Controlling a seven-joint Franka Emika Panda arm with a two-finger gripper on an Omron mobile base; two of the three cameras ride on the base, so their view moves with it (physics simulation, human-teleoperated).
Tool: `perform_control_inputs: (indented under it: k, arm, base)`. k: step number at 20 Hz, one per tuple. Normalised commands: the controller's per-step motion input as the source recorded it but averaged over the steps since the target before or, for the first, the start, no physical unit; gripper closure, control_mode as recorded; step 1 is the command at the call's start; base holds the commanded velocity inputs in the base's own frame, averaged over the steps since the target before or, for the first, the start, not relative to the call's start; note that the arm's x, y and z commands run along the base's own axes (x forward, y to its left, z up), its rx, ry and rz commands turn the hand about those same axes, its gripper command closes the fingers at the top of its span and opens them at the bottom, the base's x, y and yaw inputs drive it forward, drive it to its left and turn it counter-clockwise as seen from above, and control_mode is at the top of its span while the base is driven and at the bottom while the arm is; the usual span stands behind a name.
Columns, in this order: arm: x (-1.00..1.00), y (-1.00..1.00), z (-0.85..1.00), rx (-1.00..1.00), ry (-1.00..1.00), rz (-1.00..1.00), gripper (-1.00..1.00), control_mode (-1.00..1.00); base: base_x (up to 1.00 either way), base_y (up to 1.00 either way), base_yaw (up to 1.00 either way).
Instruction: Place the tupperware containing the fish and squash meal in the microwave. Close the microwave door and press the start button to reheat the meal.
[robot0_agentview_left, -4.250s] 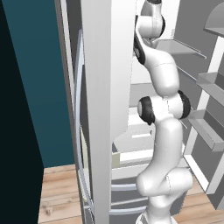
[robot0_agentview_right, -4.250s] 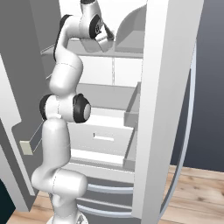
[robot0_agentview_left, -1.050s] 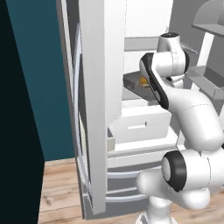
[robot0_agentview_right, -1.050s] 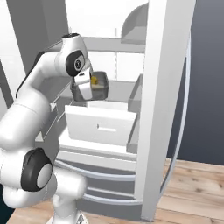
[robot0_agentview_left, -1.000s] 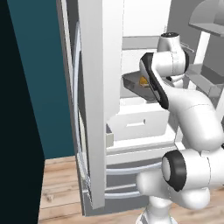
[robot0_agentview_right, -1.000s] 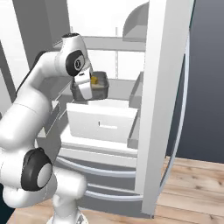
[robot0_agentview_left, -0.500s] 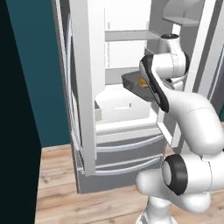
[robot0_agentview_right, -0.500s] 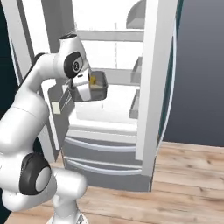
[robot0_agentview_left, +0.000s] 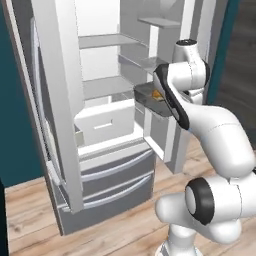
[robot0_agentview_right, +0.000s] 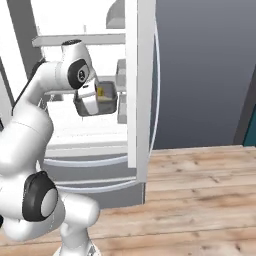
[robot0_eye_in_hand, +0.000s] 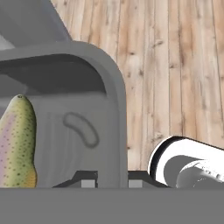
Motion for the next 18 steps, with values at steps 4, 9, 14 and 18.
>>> perform_control_inputs:
  k: [4,9,14,18]
  arm:
    - [0.00,0.00,0.00,0.00,0.00,0.00,1.00,1.00]
    - [0.00,0.00,0.00,0.00,0.00,0.00,1.00,1.00]
    - [0.00,0.00,0.00,0.00,0.00,0.00,1.00,1.00]
    - [0.00,0.00,0.00,0.00,0.00,0.00,1.00,1.00]
  base:
    - [-0.06,-0.33,-0.66]
    - [0.00,-0.30,-0.72]
    - [0.05,-0.31,-0.75]
    - [0.17,-0.36,-0.70]
